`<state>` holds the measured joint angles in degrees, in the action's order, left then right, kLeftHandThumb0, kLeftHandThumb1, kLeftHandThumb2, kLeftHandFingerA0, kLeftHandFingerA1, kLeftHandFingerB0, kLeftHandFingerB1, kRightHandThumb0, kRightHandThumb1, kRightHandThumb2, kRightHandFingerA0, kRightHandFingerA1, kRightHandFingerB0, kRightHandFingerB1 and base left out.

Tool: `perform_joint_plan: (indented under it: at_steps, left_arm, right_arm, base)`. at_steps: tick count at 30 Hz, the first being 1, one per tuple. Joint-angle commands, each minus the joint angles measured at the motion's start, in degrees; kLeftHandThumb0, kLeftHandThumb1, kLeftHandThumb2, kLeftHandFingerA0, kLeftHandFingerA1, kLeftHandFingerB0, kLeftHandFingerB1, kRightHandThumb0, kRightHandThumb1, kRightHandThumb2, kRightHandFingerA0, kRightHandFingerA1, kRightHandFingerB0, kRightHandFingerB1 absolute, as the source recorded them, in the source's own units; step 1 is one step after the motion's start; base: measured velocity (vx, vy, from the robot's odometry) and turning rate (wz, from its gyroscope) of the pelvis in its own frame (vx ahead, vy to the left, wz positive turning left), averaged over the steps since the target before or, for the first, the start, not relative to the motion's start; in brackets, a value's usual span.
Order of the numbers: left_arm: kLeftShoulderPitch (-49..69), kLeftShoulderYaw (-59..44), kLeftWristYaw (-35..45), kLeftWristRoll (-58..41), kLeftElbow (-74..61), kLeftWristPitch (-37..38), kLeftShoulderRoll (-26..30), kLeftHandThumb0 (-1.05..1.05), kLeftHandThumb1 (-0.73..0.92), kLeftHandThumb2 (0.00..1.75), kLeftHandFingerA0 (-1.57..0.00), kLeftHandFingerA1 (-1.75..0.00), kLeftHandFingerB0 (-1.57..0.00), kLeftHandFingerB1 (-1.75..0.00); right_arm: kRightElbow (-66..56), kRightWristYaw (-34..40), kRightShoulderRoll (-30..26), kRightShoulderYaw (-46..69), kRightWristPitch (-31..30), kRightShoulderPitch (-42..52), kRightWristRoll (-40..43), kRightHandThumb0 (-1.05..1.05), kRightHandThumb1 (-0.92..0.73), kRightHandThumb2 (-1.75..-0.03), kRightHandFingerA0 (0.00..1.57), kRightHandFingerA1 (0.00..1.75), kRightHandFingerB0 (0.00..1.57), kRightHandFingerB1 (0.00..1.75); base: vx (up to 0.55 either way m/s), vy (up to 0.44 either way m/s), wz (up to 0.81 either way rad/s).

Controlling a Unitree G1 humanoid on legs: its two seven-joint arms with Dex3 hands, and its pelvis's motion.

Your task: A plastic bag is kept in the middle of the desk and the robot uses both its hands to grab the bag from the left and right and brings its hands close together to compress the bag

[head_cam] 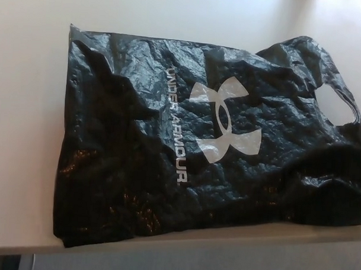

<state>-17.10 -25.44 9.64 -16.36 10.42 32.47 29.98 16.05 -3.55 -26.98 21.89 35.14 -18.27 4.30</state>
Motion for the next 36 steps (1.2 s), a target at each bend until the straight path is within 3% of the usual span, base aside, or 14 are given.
perform_joint_plan:
  at_steps: [1,5,6,9,11,12,13,17,18,19,29,30,32,36]
  left_arm:
    - [-17.7,5.42,-7.29,7.85,27.68,-7.51,-3.01,-0.69,0.92,0.7,-0.28,-0.45,-0.22,-0.31]
    - [-19.11,6.91,-9.51,9.28,35.7,-6.36,-4.62,-0.65,0.92,0.73,-0.28,-0.46,-0.22,-0.33]
    - [-18.08,7.9,-8.8,9.68,38.01,-7.7,-5.02,-0.63,0.92,0.74,-0.25,-0.45,-0.19,-0.33]
    - [-16.87,10.35,-10.24,11.7,43.08,-10.33,-5.77,-0.66,0.92,0.72,-0.22,-0.38,-0.17,-0.29]
    - [-15.59,10.99,-10.2,10.82,46.04,-11.76,-7.42,-0.64,0.92,0.72,-0.22,-0.39,-0.17,-0.3]
    - [-15.45,11.57,-11.05,11.31,46.89,-11.78,-7.58,-0.66,0.92,0.72,-0.26,-0.38,-0.19,-0.3]
    - [-14.85,12.35,-12.8,11.81,48.48,-12.46,-8.65,-0.62,0.92,0.72,-0.26,-0.39,-0.2,-0.29]
    - [-13.71,14.02,-15.72,12.33,51.77,-14.03,-10.69,-0.65,0.92,0.74,-0.28,-0.37,-0.2,-0.29]
    - [-13.6,14.52,-15.95,12.43,52.79,-14.0,-11.36,-0.67,0.92,0.75,-0.25,-0.37,-0.19,-0.3]
    - [-13.41,15.18,-15.94,12.51,53.87,-14.53,-12.35,-0.69,0.92,0.75,-0.23,-0.36,-0.2,-0.3]
    - [-13.7,19.54,-19.14,14.49,58.41,-13.79,-18.12,-0.69,0.92,0.75,-0.27,-0.37,-0.2,-0.29]
    - [-13.71,19.85,-19.37,14.76,58.54,-13.76,-18.37,-0.7,0.92,0.75,-0.27,-0.38,-0.21,-0.3]
    - [-13.7,20.99,-19.94,15.6,58.81,-14.28,-19.59,-0.73,0.92,0.76,-0.26,-0.38,-0.19,-0.3]
    - [-13.54,21.98,-20.4,15.92,59.2,-13.83,-21.38,-0.69,0.92,0.78,-0.24,-0.4,-0.17,-0.3]
  right_arm:
    - [23.74,-0.54,-1.35,-2.92,-13.85,-17.01,-0.6,-0.89,-0.71,-1.05,0.0,0.49,0.06,0.44]
    - [29.05,2.52,-1.52,-5.27,-15.96,-18.09,-4.66,-0.76,-0.91,-0.67,0.11,0.35,0.15,0.31]
    - [31.33,2.98,-1.43,-7.23,-15.66,-17.31,-7.19,-0.8,-0.74,-1.09,0.07,0.46,0.1,0.45]
    - [36.02,2.55,-0.54,-8.78,-16.79,-17.35,-7.58,-0.83,-0.71,-1.07,0.07,0.45,0.11,0.44]
    - [39.66,2.57,0.72,-9.32,-18.05,-17.07,-6.89,-0.36,-0.54,-1.11,0.0,0.5,0.0,0.48]
    - [40.56,3.01,0.69,-9.97,-17.91,-16.89,-7.42,-0.72,-0.91,-0.67,0.14,0.33,0.13,0.29]
    - [42.62,3.98,0.89,-11.17,-17.55,-16.33,-8.49,-0.36,-0.55,-1.11,0.0,0.49,0.0,0.47]
    - [46.82,5.44,2.81,-13.36,-16.98,-16.03,-8.79,-0.36,-0.54,-1.11,0.0,0.49,0.0,0.48]
    - [47.76,5.72,3.46,-13.8,-16.54,-15.8,-8.73,-0.75,-0.91,-0.68,0.18,0.32,0.17,0.29]
    - [48.92,6.14,4.39,-14.45,-15.9,-15.34,-8.9,-0.36,-0.52,-1.11,0.0,0.49,0.0,0.48]
    - [52.67,7.71,10.93,-17.89,-16.28,-14.05,-8.88,-0.74,-0.74,-1.09,0.05,0.39,0.05,0.38]
    - [52.72,7.71,11.38,-17.83,-16.54,-14.01,-8.75,-0.72,-0.92,-0.7,0.12,0.25,0.12,0.25]
    - [52.9,7.97,13.14,-17.57,-17.01,-13.74,-8.22,-0.71,-0.72,-1.09,0.02,0.36,0.05,0.36]
    - [52.59,7.82,15.63,-17.85,-16.86,-13.54,-8.18,-0.71,-0.72,-1.09,0.03,0.33,0.04,0.34]
  base:
    - [0.0,0.0,0.0]
    - [0.0,0.0,0.0]
    - [0.0,0.0,0.0]
    - [0.0,0.0,0.0]
    - [0.0,0.0,0.0]
    - [0.0,0.0,0.0]
    - [0.0,0.0,0.0]
    - [0.0,0.0,0.0]
    - [0.0,0.0,0.0]
    - [0.0,0.0,0.0]
    - [0.0,0.0,0.0]
    - [0.0,0.0,0.0]
    - [0.0,0.0,0.0]
    - [0.0,0.0,0.0]
